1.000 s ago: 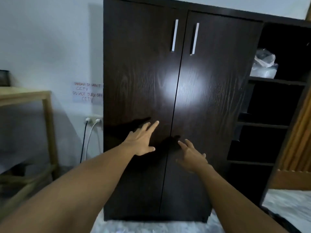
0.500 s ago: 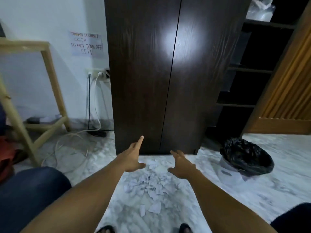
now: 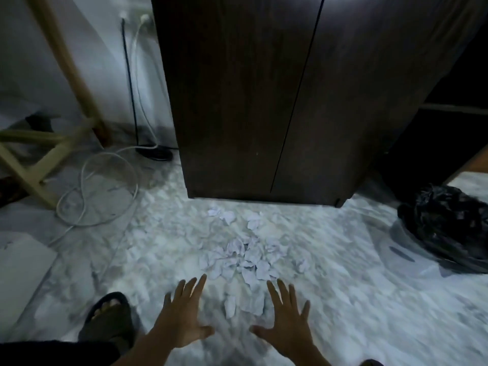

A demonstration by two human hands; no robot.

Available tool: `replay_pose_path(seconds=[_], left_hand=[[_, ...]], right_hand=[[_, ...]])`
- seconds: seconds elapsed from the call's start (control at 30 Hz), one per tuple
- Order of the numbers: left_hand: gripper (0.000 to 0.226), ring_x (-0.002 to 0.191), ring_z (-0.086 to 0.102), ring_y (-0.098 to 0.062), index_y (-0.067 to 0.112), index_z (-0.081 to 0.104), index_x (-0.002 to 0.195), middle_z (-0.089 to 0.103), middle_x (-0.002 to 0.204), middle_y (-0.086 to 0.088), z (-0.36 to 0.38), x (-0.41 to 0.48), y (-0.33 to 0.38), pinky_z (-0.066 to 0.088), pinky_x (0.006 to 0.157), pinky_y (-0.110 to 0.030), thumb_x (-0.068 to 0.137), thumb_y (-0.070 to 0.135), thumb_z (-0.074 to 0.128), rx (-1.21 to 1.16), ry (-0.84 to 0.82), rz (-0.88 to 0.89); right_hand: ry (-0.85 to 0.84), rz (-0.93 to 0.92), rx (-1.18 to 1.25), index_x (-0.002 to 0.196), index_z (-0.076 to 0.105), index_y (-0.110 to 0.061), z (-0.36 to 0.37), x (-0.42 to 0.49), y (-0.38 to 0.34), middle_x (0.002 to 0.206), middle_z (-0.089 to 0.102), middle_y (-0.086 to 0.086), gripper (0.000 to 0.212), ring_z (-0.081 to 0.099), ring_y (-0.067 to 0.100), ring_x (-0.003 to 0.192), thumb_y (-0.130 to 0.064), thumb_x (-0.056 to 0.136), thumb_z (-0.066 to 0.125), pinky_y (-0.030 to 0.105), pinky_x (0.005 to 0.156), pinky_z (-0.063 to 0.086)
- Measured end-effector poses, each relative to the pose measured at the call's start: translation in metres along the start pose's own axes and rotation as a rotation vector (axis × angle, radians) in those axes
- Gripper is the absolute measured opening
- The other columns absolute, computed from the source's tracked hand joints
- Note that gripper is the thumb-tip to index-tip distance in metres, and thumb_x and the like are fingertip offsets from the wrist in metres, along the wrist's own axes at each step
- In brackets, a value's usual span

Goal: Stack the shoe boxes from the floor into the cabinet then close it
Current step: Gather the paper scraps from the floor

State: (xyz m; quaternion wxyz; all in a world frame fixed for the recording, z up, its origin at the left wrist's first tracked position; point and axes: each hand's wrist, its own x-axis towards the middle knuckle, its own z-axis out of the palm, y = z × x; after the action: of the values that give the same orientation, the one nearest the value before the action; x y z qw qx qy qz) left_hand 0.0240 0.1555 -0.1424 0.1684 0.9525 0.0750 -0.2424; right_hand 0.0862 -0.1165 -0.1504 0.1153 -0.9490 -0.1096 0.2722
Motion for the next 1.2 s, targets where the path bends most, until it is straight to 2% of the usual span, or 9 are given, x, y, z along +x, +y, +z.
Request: replay_pose_path(seconds=[0.1,0.17,0.27,0.43,0.57,0.73,0.93,1.03,1.2], left_hand=[[0.135,0.153,-0.016,-0.024,0.032,-0.016,0.156,-0.009,0.167,0.005,0.023,0.034,-0.006,0.0,0.122,-0.055,0.057,0.095,0.05,0.106,0.094,0.132],[0.139,0.154,-0.001,-0.028,0.028,0.001,0.159,0.012,0.167,-0.002,0.032,0.063,-0.011,0.008,0.118,-0.059,0.049,0.105,0.04,0.199,0.167,0.264],[0.137,0.152,0.013,-0.037,0.025,0.021,0.159,0.021,0.165,-0.009,0.033,0.107,-0.017,0.013,0.113,-0.067,0.049,0.107,0.032,0.276,0.146,0.323],[0.103,0.152,0.008,-0.04,0.027,0.043,0.15,0.024,0.164,-0.013,0.015,0.169,-0.046,0.011,0.113,-0.072,0.073,0.095,0.033,0.29,0.264,0.17],[0.1,0.153,0.008,-0.037,0.018,0.052,0.135,0.017,0.166,-0.009,-0.003,0.197,-0.073,0.009,0.112,-0.071,0.07,0.093,0.041,0.126,0.369,0.134],[0.138,0.154,-0.006,-0.032,0.018,0.022,0.158,0.002,0.168,-0.004,-0.006,0.22,-0.057,0.004,0.112,-0.075,0.051,0.101,0.052,0.135,0.356,0.395],[0.142,0.15,-0.021,-0.037,0.037,-0.01,0.158,-0.019,0.166,-0.003,-0.024,0.276,-0.026,-0.007,0.109,-0.078,0.043,0.11,0.032,0.346,0.239,0.465],[0.122,0.153,-0.005,-0.038,0.037,0.012,0.158,0.005,0.168,-0.002,-0.021,0.286,-0.015,0.0,0.109,-0.077,0.058,0.105,0.026,0.415,0.246,0.469],[0.066,0.132,0.042,-0.035,0.019,0.06,0.129,0.054,0.136,-0.007,-0.01,0.279,-0.02,0.027,0.112,-0.058,0.088,0.069,0.049,0.17,0.429,0.59]], right_hand=[[0.138,-0.064,-0.109,0.154,-0.018,-0.037,0.017,0.028,0.013,0.165,-0.017,-0.005,0.135,-0.018,0.024,0.151,-0.106,0.05,0.034,0.07,0.112,-0.005],[0.111,-0.105,-0.154,0.159,0.01,-0.027,0.025,0.049,0.023,0.166,0.014,0.004,0.137,0.009,0.032,0.152,-0.106,0.05,0.034,0.076,0.107,0.009],[0.134,-0.12,-0.192,0.157,0.023,-0.022,0.027,0.083,0.032,0.165,0.019,0.008,0.135,0.017,0.037,0.151,-0.105,0.052,0.035,0.079,0.106,0.011],[0.31,0.102,-0.091,0.156,-0.015,-0.031,0.003,0.147,0.053,0.167,-0.012,0.003,0.128,-0.009,0.034,0.153,-0.104,0.059,0.027,0.076,0.111,-0.001],[0.403,0.127,-0.036,0.157,-0.013,-0.027,-0.016,0.175,0.074,0.167,-0.01,0.004,0.13,-0.009,0.032,0.153,-0.102,0.06,0.03,0.078,0.109,0.004],[0.433,-0.358,-0.214,0.158,0.011,-0.022,-0.011,0.196,0.032,0.166,0.01,0.013,0.131,0.006,0.042,0.152,-0.101,0.057,0.042,0.081,0.106,0.003],[0.245,-0.456,-0.269,0.156,-0.004,-0.044,-0.025,0.252,0.007,0.165,-0.022,0.005,0.132,-0.022,0.042,0.148,-0.104,0.048,0.041,0.077,0.108,-0.008],[0.235,-0.487,-0.321,0.156,0.003,-0.044,-0.022,0.26,0.001,0.167,-0.002,0.006,0.114,-0.01,0.037,0.152,-0.1,0.063,0.036,0.07,0.114,-0.003],[0.434,-0.613,-0.172,0.131,0.058,-0.026,-0.017,0.257,0.003,0.133,0.053,0.004,0.056,0.046,0.027,0.125,-0.064,0.093,0.044,0.046,0.105,0.033]])
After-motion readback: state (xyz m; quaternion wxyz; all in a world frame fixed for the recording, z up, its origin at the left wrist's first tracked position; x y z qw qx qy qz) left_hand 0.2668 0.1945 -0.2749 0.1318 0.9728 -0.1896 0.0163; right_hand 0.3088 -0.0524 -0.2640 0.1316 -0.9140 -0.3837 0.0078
